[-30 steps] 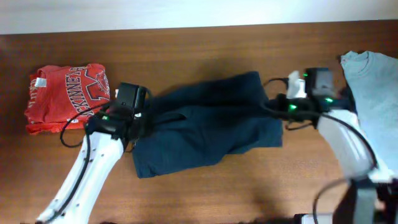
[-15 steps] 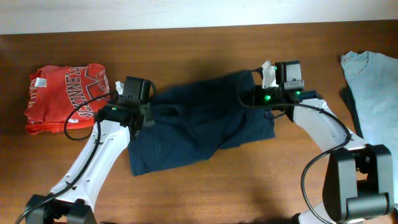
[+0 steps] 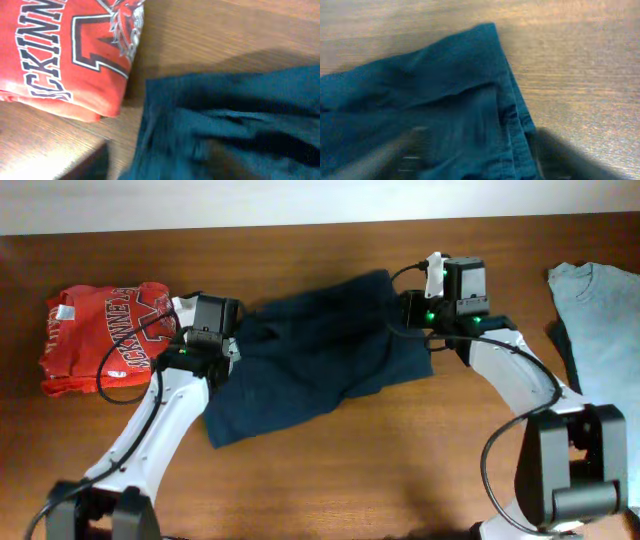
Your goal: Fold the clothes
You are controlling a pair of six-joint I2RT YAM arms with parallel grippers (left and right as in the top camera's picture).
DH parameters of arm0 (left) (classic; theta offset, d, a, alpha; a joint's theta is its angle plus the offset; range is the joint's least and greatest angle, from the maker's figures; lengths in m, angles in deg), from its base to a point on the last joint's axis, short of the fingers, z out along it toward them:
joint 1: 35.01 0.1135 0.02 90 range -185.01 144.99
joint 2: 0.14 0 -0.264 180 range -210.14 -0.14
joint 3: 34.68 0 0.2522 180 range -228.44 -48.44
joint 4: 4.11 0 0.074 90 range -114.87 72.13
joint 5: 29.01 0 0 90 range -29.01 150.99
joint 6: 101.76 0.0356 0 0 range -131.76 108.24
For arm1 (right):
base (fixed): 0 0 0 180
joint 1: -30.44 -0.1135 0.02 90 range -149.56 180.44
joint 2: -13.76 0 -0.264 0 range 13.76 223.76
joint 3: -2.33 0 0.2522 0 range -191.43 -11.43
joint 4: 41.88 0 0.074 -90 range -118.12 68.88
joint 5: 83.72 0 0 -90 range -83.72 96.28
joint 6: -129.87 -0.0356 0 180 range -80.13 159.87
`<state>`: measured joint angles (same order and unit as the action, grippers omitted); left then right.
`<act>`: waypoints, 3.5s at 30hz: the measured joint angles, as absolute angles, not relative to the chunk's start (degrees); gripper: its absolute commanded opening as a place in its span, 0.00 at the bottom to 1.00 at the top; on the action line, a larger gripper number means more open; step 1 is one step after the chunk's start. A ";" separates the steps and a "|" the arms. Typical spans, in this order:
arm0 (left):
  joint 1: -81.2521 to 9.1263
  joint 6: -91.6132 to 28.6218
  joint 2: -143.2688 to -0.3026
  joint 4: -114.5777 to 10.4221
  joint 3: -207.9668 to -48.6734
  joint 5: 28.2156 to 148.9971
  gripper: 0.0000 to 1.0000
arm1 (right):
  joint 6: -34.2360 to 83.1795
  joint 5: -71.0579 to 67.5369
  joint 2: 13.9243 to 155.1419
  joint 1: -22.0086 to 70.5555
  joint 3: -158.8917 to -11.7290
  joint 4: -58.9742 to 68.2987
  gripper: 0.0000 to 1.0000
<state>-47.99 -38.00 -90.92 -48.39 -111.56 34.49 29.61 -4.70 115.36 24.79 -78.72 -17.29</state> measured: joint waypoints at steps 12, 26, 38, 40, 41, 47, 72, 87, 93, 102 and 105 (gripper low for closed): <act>-45.54 -37.08 -91.51 -58.69 -116.21 39.69 0.99 | 30.26 -5.86 116.04 24.81 -88.49 2.38 0.99; -50.41 -34.37 -93.33 -61.66 -116.54 52.24 0.01 | 37.24 -9.05 122.16 16.15 -89.32 0.74 0.09; -52.47 -34.50 -96.30 -60.98 -116.60 52.67 0.01 | 35.07 -9.29 129.77 15.32 -89.26 -19.61 0.14; -52.47 -34.50 -96.30 -60.92 -116.60 52.65 0.01 | 33.80 -9.25 129.81 15.32 -89.32 -23.57 0.17; -52.47 -34.50 -96.30 -60.94 -116.60 52.65 0.01 | 33.28 -9.22 129.90 15.32 -89.39 -25.31 0.18; -52.47 -34.50 -96.30 -60.94 -116.60 52.65 0.01 | 29.96 -7.94 135.03 15.45 -89.63 -31.33 0.24; -52.47 -34.50 -96.30 -60.35 -116.60 51.06 0.01 | 43.55 -16.44 131.51 37.57 -110.63 38.29 0.99; -52.47 -34.52 -96.30 -60.35 -116.60 51.08 0.04 | 46.13 -23.67 141.85 36.83 -108.69 32.48 0.93; -52.47 -34.52 -96.30 -60.39 -116.60 51.10 0.04 | 46.11 -27.32 143.27 35.87 -108.71 29.81 0.68; -52.47 -34.50 -96.30 -60.59 -116.60 51.10 0.04 | 44.56 -28.98 144.41 34.38 -108.69 29.48 0.04; -52.47 -34.52 -96.30 -61.42 -116.60 51.17 0.04 | 43.92 -29.64 144.43 36.83 -108.69 30.73 0.04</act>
